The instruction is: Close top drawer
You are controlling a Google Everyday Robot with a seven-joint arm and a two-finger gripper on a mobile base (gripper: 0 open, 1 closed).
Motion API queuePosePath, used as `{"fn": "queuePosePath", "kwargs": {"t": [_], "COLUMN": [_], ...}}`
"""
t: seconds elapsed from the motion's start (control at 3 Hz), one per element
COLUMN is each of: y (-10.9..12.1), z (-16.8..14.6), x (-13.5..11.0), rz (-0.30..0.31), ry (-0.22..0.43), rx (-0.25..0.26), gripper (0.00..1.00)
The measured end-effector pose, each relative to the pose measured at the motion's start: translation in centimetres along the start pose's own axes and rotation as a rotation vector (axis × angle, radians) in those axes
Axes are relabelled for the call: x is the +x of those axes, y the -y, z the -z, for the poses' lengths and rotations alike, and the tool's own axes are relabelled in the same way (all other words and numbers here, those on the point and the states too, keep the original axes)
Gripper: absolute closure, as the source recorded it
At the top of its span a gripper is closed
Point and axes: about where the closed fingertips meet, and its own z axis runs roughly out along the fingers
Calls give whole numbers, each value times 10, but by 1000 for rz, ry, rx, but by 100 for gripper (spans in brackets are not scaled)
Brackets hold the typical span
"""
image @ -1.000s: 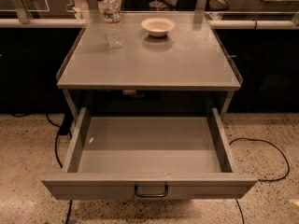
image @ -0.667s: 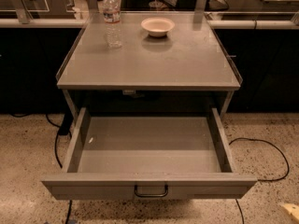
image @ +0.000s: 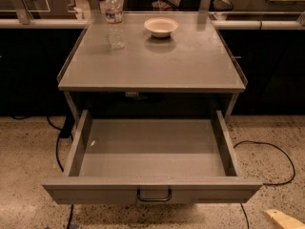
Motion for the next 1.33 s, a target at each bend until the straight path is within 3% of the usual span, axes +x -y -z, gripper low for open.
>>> {"fn": "queuePosePath", "kwargs": {"t": [0.67, 1.0, 1.33], "y": [4, 22, 23], "z": [-22, -51, -53], "x": [-7, -14, -14], "rz": [30, 61, 60], "ry": [1, 27, 28], "rx": [-56, -132, -138], "gripper": [0, 0, 0]}}
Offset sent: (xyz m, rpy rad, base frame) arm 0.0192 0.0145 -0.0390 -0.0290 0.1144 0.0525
